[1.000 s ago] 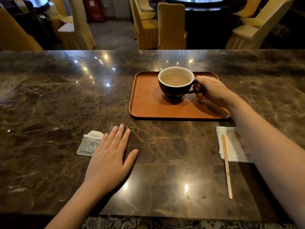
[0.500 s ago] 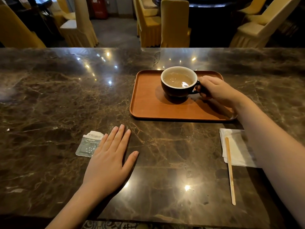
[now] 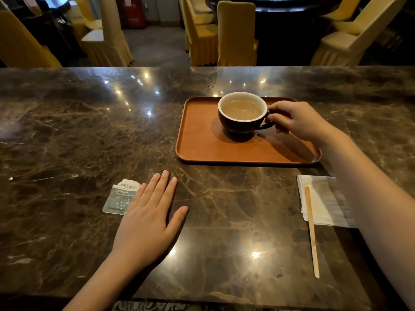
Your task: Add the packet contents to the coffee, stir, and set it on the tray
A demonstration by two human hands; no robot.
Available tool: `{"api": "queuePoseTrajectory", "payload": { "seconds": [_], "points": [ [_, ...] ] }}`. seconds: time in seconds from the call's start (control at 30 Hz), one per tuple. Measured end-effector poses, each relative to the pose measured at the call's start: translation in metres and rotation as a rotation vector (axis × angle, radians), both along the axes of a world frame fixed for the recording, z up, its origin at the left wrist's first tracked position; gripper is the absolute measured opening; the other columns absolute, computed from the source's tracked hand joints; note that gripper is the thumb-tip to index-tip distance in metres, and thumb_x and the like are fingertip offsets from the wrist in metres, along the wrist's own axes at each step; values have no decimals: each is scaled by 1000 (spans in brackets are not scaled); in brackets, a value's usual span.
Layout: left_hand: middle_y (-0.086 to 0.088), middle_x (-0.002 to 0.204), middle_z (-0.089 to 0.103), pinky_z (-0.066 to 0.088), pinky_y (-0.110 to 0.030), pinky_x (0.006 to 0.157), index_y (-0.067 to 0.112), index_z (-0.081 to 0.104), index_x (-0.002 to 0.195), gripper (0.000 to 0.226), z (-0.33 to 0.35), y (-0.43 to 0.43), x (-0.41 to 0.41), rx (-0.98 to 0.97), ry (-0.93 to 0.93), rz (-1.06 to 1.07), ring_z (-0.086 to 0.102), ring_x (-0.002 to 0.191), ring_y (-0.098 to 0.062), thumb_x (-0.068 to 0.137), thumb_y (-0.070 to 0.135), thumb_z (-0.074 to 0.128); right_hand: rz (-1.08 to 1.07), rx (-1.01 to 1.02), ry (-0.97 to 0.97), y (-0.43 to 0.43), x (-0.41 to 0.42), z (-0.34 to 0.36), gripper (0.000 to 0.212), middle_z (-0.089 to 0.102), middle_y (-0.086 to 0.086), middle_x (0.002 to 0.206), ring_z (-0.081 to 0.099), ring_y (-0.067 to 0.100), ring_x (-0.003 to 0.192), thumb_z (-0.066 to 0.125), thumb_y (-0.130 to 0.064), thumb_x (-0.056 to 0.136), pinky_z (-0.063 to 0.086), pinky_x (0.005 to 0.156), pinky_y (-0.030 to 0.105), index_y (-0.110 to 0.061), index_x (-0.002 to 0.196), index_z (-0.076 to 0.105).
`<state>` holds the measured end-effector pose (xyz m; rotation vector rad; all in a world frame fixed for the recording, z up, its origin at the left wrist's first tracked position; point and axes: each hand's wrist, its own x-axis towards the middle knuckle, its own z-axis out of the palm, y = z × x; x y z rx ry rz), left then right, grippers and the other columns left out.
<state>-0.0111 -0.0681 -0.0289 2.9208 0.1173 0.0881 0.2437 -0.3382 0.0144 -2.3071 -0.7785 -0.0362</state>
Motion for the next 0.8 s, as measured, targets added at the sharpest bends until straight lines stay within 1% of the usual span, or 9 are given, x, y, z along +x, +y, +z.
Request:
{"api": "queuePoseTrajectory", "payload": {
  "seconds": [0.1, 0.33, 0.4, 0.53, 0.6, 0.67, 0.7, 0.77, 0.8],
  "points": [
    [11, 151, -10, -15, -22, 110, 31, -7, 139, 70, -1, 1, 0, -11, -10, 2, -19, 136, 0, 78, 65, 0, 23, -9, -9, 0, 2, 2, 27, 60, -17, 79, 63, 9, 65, 53, -14, 90, 50, 56, 9, -18, 116, 59],
    [12, 151, -12, -17, -21, 109, 32, -8, 139, 70, -2, 2, 0, -5, -19, 2, -20, 136, 0, 78, 65, -1, -11, 4, 4, 1, 5, -3, 28, 61, -9, 76, 60, 11, 62, 51, -14, 92, 49, 54, 10, -18, 118, 58],
    [12, 151, -13, -17, -21, 108, 32, -9, 139, 70, -2, 3, 0, -3, -13, 0, -21, 136, 0, 78, 65, -2, -17, 16, 1, 2, 4, -4, 28, 61, -9, 76, 60, 9, 61, 51, -14, 91, 48, 54, 8, -16, 118, 58],
    [12, 150, -13, -17, -21, 108, 32, -9, 138, 70, -3, 3, -1, -11, -23, 0, -20, 136, 0, 78, 65, -1, -42, 41, 20, 4, 0, -2, 26, 60, -10, 74, 58, -5, 56, 52, -14, 91, 46, 52, 7, -14, 116, 59],
    [12, 150, -12, -15, -22, 109, 32, -9, 138, 69, -3, 3, -1, -11, -31, -5, -19, 136, 0, 78, 65, 0, -59, 48, 23, 5, -2, -2, 25, 61, -10, 73, 58, -6, 55, 53, -15, 91, 46, 52, 7, -14, 115, 60],
    [12, 150, -11, -13, -24, 110, 31, -8, 138, 69, -4, 4, 0, -9, -32, -9, -18, 136, 0, 79, 65, 2, -68, 35, 18, 5, -6, -2, 27, 65, -6, 79, 60, -3, 57, 53, -17, 90, 47, 50, 9, -16, 117, 58],
    [12, 150, -11, -13, -24, 110, 31, -8, 138, 68, -4, 3, 0, -22, -22, 3, -17, 137, -1, 80, 65, 3, -85, 18, 34, 6, -11, 2, 29, 66, -3, 87, 61, 0, 60, 54, -19, 90, 47, 50, 11, -16, 119, 56],
    [12, 151, -10, -12, -25, 111, 31, -8, 139, 66, -4, 5, 2, -23, -26, 1, -17, 137, -1, 84, 65, 4, -133, 0, 35, 6, -15, 10, 37, 64, 2, 106, 62, 6, 72, 56, -23, 89, 47, 58, 17, -16, 124, 51],
    [12, 151, -10, -12, -24, 111, 31, -8, 139, 66, -4, 6, 2, -30, -29, -7, -17, 137, -1, 83, 66, 4, -156, 5, 21, 3, -18, 12, 39, 62, 3, 111, 62, 10, 77, 57, -25, 88, 47, 61, 20, -16, 126, 50]
  ]
}}
